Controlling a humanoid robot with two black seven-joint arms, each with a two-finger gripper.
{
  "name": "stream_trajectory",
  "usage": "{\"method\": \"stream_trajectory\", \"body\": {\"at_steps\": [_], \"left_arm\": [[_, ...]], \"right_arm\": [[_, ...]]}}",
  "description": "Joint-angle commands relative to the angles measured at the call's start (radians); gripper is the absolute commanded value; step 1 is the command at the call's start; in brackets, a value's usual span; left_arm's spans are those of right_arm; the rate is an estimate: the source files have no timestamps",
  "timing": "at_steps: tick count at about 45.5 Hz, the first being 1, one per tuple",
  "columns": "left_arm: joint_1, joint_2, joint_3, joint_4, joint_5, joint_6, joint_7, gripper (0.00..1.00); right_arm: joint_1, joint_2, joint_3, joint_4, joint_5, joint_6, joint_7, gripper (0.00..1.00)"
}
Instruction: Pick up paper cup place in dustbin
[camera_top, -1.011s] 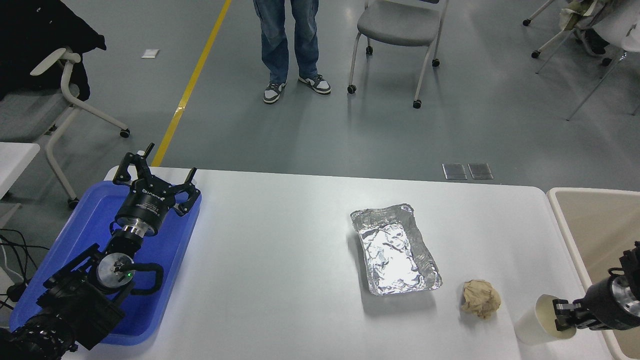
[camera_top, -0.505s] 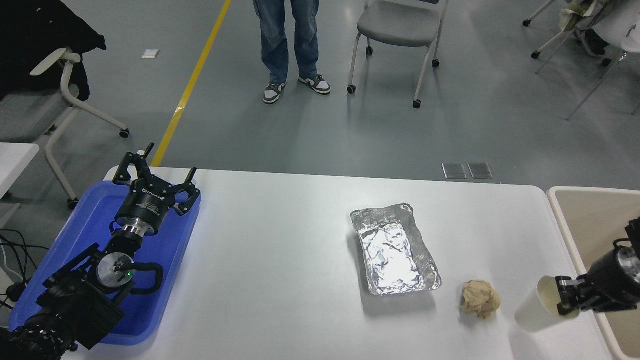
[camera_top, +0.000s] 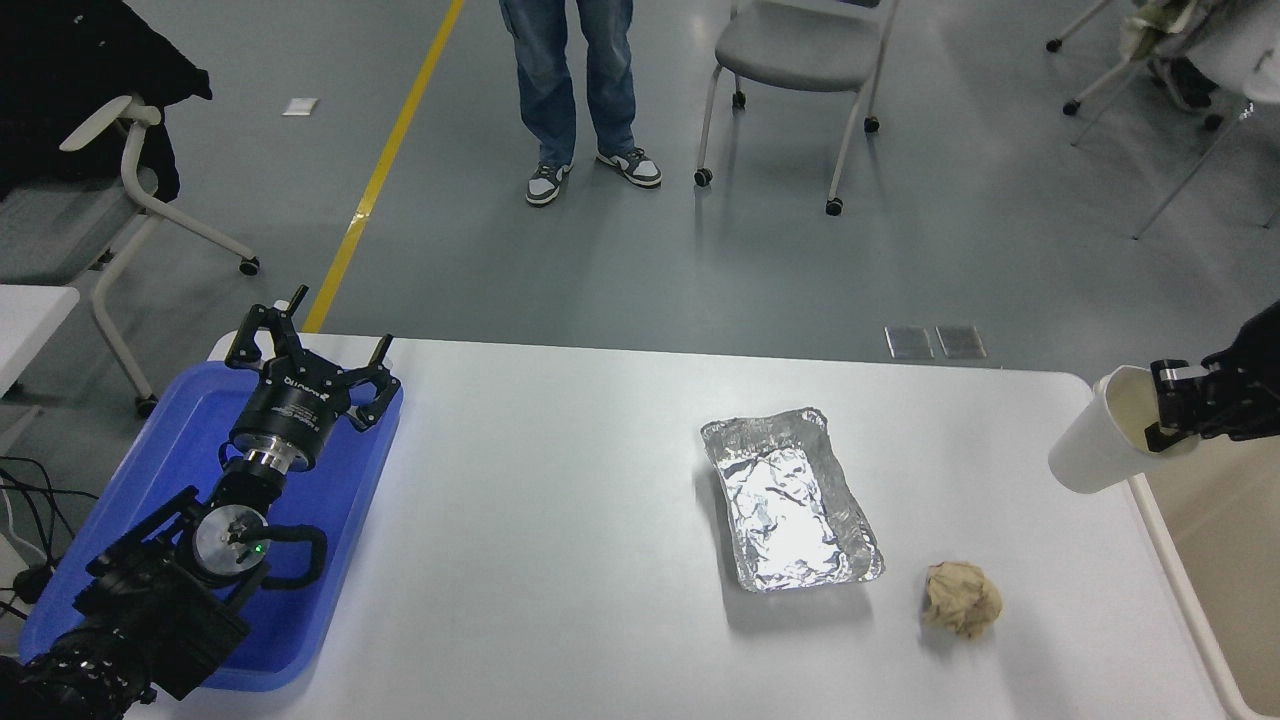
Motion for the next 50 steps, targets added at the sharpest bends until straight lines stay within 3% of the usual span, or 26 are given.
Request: {"method": "stream_trajectory", "body": {"at_steps": [1, 10, 33, 50], "left_arm": [[0.0, 0.0, 0.0, 0.0, 0.001, 0.0, 0.0, 1.0], [0.0, 0.0, 0.0, 0.0, -0.001, 0.0, 0.0, 1.0], [0.0, 0.0, 0.0, 0.0, 0.001, 0.0, 0.0, 1.0], [0.0, 0.0, 0.0, 0.0, 0.001, 0.0, 0.0, 1.0]], "right_arm": [[0.149, 0.016, -0.069, 0.003, 0.0, 0.009, 0.0, 0.0], [0.191, 0.066, -0.129, 0.012, -0.003, 0.009, 0.0, 0.0], [0.24, 0.055, -0.207, 0.015, -0.009, 0.009, -0.003, 0.0], [0.073, -0.151, -0.258, -0.166, 0.008, 0.009, -0.003, 0.0]]}}
